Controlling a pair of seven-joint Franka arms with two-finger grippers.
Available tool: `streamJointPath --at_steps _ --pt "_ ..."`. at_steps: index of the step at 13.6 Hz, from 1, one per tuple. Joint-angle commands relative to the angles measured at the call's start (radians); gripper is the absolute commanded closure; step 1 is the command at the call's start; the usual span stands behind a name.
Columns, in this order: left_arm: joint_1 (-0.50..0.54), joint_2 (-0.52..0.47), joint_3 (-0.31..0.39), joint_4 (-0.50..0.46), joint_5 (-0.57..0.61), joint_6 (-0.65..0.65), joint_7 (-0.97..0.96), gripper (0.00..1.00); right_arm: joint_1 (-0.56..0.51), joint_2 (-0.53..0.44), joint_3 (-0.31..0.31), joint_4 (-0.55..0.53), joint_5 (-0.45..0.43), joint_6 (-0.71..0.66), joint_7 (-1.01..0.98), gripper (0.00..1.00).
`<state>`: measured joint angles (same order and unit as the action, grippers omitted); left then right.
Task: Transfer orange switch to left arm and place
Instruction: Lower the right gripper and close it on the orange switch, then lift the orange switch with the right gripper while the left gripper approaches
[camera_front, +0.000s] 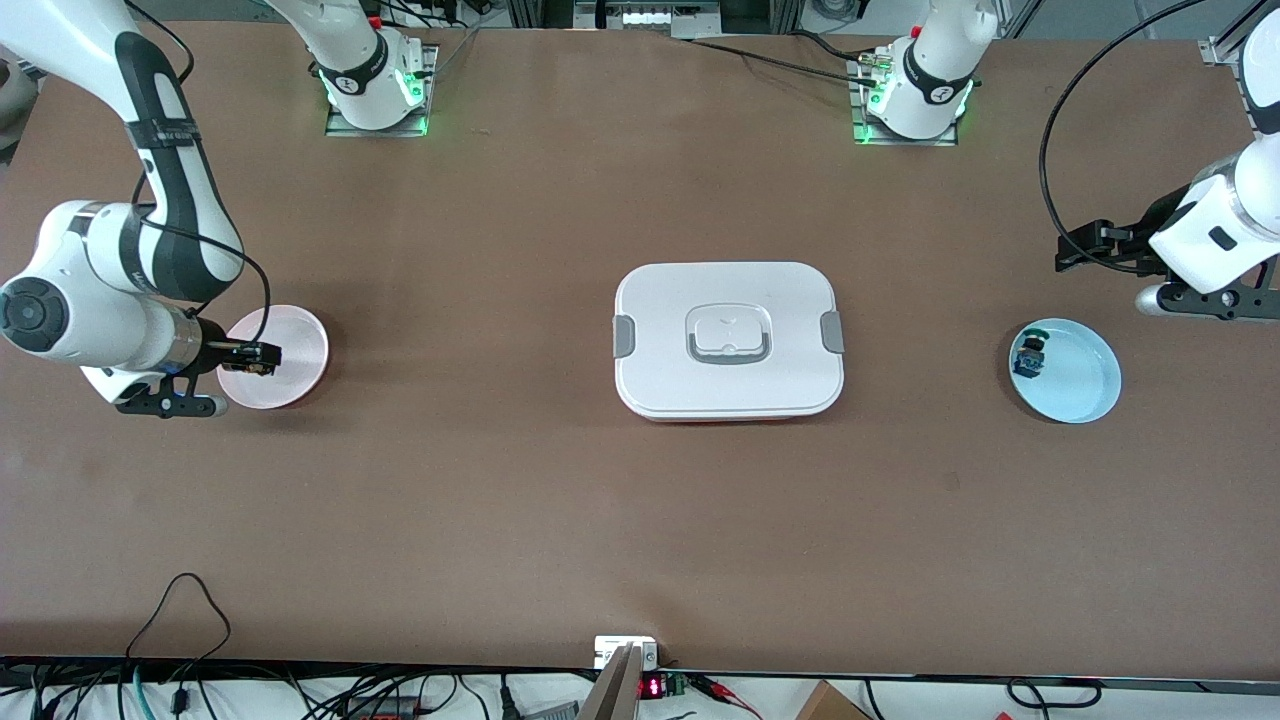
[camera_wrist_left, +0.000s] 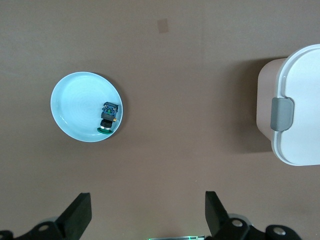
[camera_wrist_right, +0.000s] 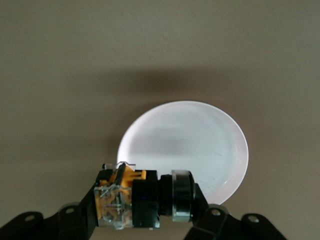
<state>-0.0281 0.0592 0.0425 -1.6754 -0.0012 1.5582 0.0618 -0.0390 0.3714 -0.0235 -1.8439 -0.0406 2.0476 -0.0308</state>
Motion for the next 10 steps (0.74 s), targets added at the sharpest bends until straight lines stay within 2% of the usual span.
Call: streamJointPath --at_steps 1,5,8,10 --pt "0.007 0.007 -0.004 0.017 -0.013 -0.01 -0.007 0.0 0.016 -0.034 0.037 0.061 0.016 -0.066 -0.101 0.99" --pt "0.014 0.008 -0.004 0.017 -0.016 -0.01 0.004 0.0 0.102 -0.091 0.046 0.139 0.039 -0.185 -0.148 1.0" --pt "0.016 0.01 -0.001 0.017 -0.045 -0.015 0.004 0.0 0.131 -0.112 0.065 0.231 0.177 -0.286 -0.195 1.0" --pt "0.025 0.01 0.002 0.017 -0.065 -0.021 0.001 0.0 0.178 -0.147 0.068 0.25 0.197 -0.319 -0.257 1.0"
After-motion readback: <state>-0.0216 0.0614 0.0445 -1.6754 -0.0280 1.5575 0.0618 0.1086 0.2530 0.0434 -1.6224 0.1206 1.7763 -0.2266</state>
